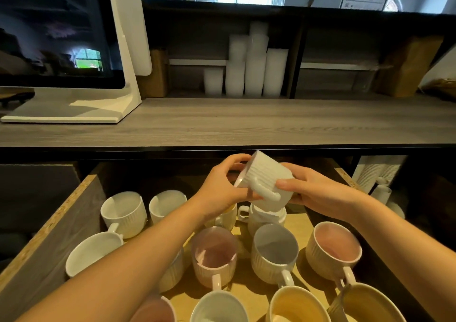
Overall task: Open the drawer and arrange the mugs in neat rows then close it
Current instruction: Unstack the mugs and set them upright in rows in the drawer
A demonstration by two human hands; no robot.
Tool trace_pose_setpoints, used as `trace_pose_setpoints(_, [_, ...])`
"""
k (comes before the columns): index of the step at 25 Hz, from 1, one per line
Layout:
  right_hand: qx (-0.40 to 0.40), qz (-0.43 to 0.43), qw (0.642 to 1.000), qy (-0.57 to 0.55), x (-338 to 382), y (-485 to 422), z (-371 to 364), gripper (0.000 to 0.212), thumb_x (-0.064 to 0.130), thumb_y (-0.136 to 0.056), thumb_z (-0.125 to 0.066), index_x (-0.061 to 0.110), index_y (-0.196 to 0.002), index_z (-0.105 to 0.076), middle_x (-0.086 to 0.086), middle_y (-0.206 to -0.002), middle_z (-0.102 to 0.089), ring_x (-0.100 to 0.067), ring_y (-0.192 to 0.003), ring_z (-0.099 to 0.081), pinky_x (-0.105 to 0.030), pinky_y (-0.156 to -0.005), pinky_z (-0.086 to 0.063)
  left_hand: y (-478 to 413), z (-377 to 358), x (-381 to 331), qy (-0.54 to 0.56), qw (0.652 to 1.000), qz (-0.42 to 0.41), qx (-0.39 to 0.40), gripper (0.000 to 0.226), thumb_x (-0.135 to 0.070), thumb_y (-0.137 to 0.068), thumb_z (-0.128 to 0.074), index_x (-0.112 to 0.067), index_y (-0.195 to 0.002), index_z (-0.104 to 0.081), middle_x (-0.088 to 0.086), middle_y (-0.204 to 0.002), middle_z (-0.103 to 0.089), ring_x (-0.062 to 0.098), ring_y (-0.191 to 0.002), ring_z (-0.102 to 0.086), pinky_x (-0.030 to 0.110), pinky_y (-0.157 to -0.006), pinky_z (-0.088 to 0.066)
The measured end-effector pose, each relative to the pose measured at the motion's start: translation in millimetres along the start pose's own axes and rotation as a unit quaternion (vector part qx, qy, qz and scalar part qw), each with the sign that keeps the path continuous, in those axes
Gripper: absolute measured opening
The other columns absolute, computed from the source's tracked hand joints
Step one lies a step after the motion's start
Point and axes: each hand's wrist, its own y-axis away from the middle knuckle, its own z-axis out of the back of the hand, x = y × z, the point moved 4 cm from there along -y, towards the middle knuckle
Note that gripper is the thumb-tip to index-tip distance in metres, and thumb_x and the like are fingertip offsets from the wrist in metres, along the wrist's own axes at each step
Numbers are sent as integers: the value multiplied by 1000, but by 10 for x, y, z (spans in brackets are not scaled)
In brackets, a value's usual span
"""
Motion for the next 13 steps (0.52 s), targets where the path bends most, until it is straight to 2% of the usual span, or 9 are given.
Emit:
trace_pose_setpoints(3, [35,6,998,56,-3,10,-57,82,76,-46,-69,37,-117,-55,10,-112,-66,-11,-108,-62,-26,-86,-52,-11,-61,-48,-40,999,-15,12,66,-16,-69,-80,-31,-124,-47,-7,-119,-52,9,-105,-53,13,-71,-53])
trace_pose_setpoints(7, [24,36,996,76,42,26,-47,73,77,-47,-67,50,-114,-52,19,-113,-64,-4,-109,-60,-25,-89,-52,-6,-59,-51,-59,998,-10,15,75,-18,-70,-79,-28,-134,-41,-12,-116,-50,6,-102,-52,12,-71,-52])
trace_pose_setpoints(10, [3,42,997,65,33,24,-10,79,76,-44,-70,46,-115,-52,17,-112,-64,-2,-106,-61,-20,-82,-54,10,-51,-71,-40,999,-12,4,77,-19,-73,-77,-27,-138,-36,-13,-119,-49,4,-104,-51,10,-71,-50])
trace_pose_setpoints(13, [-14,49,999,-8,5,8,20,81,65,-45,-78,36,-117,-54,8,-113,-66,-8,-105,-64,-22,-77,-55,19,-66,-43,37,999,2,7,71,-22,-76,-72,-24,-138,-36,-14,-120,-49,3,-107,-50,8,-73,-50])
